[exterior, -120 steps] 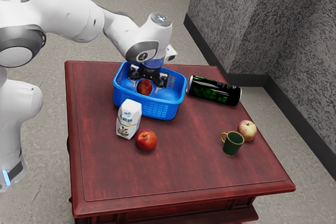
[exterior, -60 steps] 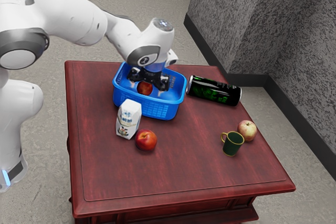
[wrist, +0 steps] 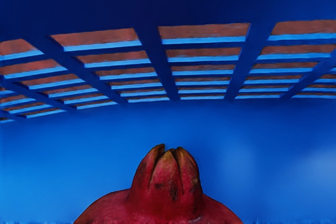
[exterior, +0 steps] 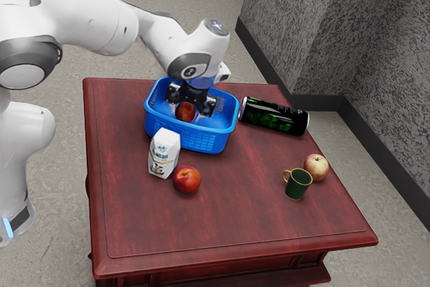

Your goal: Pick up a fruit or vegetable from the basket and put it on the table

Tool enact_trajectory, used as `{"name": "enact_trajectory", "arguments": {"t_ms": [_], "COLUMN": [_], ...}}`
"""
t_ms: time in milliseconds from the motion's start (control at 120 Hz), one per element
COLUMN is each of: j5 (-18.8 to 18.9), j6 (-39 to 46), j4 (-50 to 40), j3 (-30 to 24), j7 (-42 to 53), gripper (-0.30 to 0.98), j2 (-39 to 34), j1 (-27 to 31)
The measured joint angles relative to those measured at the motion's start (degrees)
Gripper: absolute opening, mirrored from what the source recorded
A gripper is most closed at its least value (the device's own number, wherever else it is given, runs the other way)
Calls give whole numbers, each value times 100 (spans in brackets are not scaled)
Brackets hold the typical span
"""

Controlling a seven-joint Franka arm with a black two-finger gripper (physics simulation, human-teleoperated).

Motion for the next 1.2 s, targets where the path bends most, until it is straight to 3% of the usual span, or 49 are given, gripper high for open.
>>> {"name": "enact_trajectory", "arguments": {"t_ms": [450, 800, 917, 1200], "j5": [64, 254, 457, 709], "j6": [-595, -1720, -2163, -2885], "j4": [331, 1544, 2175, 2798], "j3": [97, 452, 472, 480], "j7": [-19, -52, -69, -93], "gripper": [44, 42, 43, 43], "j2": [-37, -35, -6, 2], "j1": [-69, -512, -932, -2940]}}
